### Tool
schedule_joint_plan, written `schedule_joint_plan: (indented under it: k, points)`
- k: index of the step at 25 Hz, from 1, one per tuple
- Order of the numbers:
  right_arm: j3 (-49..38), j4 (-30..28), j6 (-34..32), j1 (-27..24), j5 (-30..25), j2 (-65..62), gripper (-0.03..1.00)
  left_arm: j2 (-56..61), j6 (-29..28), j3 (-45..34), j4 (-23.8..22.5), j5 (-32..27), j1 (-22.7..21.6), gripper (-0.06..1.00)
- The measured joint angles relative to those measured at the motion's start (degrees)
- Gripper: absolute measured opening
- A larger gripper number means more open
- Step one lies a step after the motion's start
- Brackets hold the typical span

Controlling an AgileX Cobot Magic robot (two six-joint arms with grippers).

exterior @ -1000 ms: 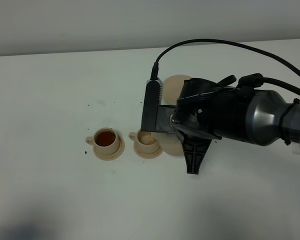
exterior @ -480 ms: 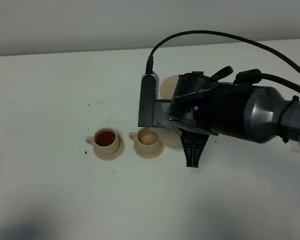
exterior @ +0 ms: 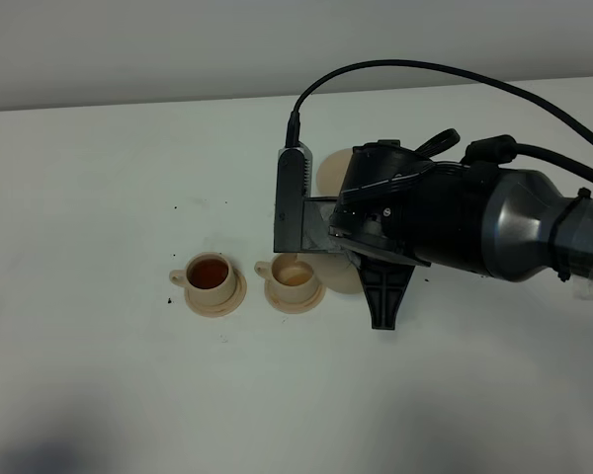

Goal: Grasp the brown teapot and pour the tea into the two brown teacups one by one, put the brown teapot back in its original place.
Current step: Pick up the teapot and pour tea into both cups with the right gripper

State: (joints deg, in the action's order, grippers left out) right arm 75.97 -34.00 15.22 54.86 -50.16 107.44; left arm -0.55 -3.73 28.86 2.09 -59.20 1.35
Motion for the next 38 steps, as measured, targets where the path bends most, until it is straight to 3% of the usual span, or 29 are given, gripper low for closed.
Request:
schedule_joint_plan:
  k: [38]
  points:
    - [1.2, -4.1, 1.2, 1.2, -1.3, 2.2, 0.12, 0.0, 0.0, 0.0, 0.0, 0.0, 0.0, 0.41]
